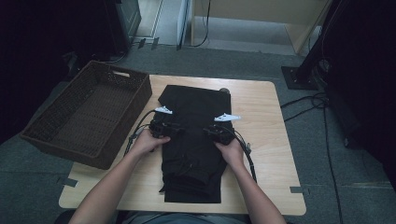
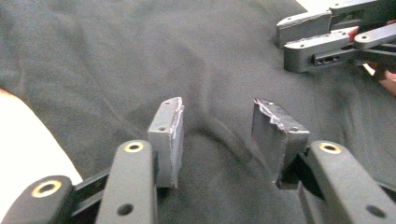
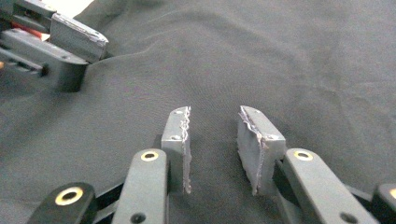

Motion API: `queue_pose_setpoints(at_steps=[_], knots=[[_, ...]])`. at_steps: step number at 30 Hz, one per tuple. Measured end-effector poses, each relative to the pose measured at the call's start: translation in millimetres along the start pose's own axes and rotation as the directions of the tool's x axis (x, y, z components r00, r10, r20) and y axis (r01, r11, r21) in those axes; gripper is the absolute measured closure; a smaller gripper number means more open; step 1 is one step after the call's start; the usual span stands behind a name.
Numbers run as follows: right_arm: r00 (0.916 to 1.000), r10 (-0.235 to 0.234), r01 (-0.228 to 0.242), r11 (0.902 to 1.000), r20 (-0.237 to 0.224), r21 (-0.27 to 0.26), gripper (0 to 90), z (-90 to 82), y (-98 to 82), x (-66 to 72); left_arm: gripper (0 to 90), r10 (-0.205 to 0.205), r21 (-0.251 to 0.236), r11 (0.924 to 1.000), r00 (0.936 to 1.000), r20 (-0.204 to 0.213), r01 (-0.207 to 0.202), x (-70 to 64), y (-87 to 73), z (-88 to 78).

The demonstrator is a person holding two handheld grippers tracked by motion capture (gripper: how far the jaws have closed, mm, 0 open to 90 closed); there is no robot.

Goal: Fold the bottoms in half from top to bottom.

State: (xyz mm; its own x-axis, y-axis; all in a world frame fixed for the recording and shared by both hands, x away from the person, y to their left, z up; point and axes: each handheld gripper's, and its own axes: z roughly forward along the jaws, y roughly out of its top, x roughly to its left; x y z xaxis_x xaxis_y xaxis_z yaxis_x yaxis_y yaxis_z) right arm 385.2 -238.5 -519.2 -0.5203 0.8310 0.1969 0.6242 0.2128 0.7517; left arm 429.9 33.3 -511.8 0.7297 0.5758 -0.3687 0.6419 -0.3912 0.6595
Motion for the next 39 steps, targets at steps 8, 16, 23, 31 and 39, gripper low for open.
queue_pose_setpoints(at_steps=[8, 16, 23, 31, 39], knots=[[0.9997, 0.023, -0.023, 0.9996, -0.001, -0.012, 66.1, -0.5, -2.0, -0.7, 57.7, -0.090, -0.036, 0.9951, 0.9951, 0.041, 0.092, 7.0, -4.5, -0.9], [0.9999, 0.010, -0.010, 0.9997, -0.004, -0.023, 67.9, -5.3, -8.4, 0.9, 70.3, -0.047, 0.001, 0.9989, 0.9989, 0.007, 0.047, -7.2, -10.6, -2.6], [0.9995, 0.003, -0.004, 0.9998, -0.032, -0.018, 67.4, -14.8, -17.1, 3.4, 71.5, -0.054, 0.021, 0.9983, 0.9983, 0.020, 0.054, -21.0, -20.2, -5.9], [0.9985, -0.019, 0.019, 0.9998, -0.052, 0.012, 64.3, -33.1, -31.0, 10.5, 70.0, -0.047, 0.035, 0.9983, 0.9979, 0.044, 0.046, -40.2, -31.9, -6.9], [0.9967, -0.021, 0.023, 0.9992, -0.079, 0.033, 63.2, -48.5, -43.7, 17.2, 67.8, -0.050, 0.035, 0.9982, 0.9966, 0.065, 0.048, -53.9, -43.9, -9.9]])
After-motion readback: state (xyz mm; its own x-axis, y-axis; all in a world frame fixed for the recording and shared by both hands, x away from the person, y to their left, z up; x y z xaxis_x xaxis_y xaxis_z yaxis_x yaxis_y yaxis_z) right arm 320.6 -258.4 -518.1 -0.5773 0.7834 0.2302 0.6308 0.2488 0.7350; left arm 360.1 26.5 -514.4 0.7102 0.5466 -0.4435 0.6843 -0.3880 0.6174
